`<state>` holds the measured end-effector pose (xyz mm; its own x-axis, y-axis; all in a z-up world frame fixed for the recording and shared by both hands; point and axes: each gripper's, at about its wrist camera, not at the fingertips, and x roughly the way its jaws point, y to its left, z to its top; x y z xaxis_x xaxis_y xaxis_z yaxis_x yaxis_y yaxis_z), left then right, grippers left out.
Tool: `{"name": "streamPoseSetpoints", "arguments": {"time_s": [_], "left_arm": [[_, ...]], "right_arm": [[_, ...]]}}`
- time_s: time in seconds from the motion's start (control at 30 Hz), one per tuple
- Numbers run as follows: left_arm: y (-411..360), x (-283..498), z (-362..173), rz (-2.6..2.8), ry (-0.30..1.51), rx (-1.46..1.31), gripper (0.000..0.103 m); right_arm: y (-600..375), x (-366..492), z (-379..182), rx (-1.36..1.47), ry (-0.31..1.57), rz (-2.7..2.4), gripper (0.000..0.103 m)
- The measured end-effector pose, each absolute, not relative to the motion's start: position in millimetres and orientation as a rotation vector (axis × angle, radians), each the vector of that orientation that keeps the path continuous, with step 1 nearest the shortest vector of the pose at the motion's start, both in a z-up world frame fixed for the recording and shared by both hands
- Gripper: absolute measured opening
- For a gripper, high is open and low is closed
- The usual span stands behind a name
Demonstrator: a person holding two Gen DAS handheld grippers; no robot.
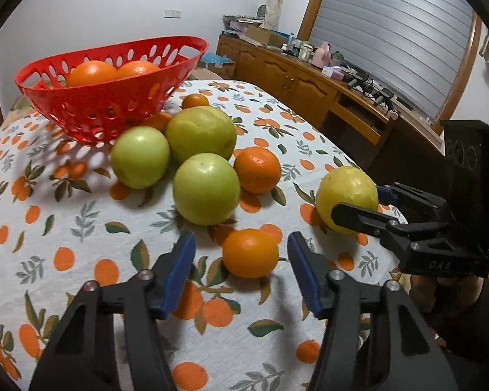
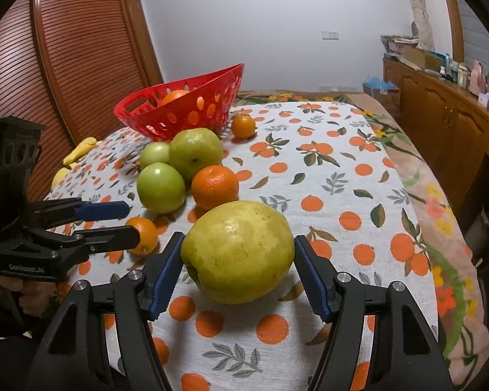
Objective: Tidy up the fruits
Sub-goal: 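Grasp a mandarin with the left tool while the right tool grasps a yellow pomelo, then lift the mandarin with the left tool and release it into the red basket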
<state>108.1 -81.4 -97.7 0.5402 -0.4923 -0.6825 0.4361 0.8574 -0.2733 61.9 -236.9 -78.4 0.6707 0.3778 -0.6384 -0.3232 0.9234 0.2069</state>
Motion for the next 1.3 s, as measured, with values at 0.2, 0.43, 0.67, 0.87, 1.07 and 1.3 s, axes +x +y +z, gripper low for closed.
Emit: {"name": "streamPoseSetpoints", "arguments": {"time_s": [0.2, 0.43, 0.67, 0.87, 1.07, 1.3], "left_arm": [[-87, 110, -101, -0.558, 0.849, -0.063, 0.049], [-91, 111, -105, -0.55, 0.861, -0.052, 0.048], [-92, 112, -107, -0.562, 0.878, -0.065, 0.036], [-86, 111, -104, -0.542, 0.863, -0.075, 0.035], [-73, 107, -91, -0.533, 0.832, -0.096, 0.035], [-59, 106, -75, -0.51, 0.788, -0.107, 0.035]], "right_arm": [[-238, 62, -83, 0.086, 0.742, 0.4, 0.069], [-238, 62, -83, 0.08, 0.739, 0.408, 0.069], [-239, 63, -83, 0.092, 0.742, 0.414, 0.069], [-240, 65, -84, 0.102, 0.748, 0.419, 0.069], [-241, 68, -85, 0.111, 0.752, 0.425, 0.07], [-240, 70, -85, 0.114, 0.752, 0.409, 0.069]]}}
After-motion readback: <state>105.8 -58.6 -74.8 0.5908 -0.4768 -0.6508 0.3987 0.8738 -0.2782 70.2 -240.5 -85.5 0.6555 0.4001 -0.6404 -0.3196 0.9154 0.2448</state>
